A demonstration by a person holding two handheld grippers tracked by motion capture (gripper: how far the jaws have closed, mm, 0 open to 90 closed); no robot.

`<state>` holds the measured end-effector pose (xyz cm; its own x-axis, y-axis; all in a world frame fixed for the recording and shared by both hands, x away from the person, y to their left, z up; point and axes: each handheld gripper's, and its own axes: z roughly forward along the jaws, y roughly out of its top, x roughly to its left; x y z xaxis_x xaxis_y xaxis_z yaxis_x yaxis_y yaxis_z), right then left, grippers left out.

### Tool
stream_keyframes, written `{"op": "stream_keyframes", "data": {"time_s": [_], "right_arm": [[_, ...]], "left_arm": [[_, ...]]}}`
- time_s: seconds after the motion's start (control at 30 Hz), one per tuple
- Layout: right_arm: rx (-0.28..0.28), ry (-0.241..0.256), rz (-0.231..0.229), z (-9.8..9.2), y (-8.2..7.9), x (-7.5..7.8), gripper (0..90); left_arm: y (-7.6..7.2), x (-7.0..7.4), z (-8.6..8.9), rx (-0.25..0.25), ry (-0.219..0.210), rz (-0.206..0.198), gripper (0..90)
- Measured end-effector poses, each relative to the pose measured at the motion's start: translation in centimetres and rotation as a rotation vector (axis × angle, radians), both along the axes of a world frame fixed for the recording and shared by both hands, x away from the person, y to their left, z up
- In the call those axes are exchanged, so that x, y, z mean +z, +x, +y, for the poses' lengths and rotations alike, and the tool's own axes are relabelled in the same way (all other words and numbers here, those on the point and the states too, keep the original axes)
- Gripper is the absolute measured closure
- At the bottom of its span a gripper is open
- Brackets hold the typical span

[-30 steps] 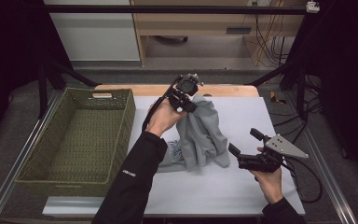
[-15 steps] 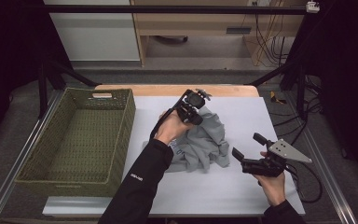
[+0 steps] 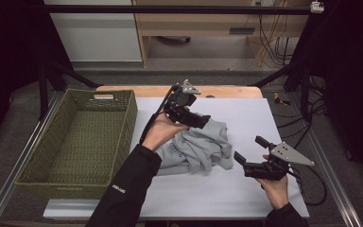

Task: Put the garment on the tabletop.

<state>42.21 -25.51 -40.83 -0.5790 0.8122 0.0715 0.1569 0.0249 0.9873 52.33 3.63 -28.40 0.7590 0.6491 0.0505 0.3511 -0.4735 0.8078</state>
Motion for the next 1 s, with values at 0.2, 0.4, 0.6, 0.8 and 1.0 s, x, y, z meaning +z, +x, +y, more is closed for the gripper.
{"op": "stream_keyframes", "data": {"time_s": [0.2,0.4,0.6,0.8,1.0], "right_arm": [[-0.005,0.001,0.013,0.3,0.0,-0.1,0.5],[0.001,-0.004,0.018,0.4,0.0,-0.3,0.5],[0.002,-0.006,0.025,0.4,0.0,-0.5,0.5],[0.000,0.001,0.019,0.2,0.0,-0.6,0.5],[0.004,-0.010,0.022,0.1,0.1,-0.8,0.5]], "left_arm": [[-2.1,-1.6,2.6,-0.005,-0.082,-0.053,6.5],[-4.4,-3.9,5.2,0.009,-0.208,-0.128,4.5],[-5.6,-6.2,6.7,0.037,-0.239,-0.163,4.2],[-6.9,-8.5,7.5,0.059,-0.294,-0.192,3.5],[-7.6,-10.5,8.1,0.068,-0.306,-0.204,2.8]]}}
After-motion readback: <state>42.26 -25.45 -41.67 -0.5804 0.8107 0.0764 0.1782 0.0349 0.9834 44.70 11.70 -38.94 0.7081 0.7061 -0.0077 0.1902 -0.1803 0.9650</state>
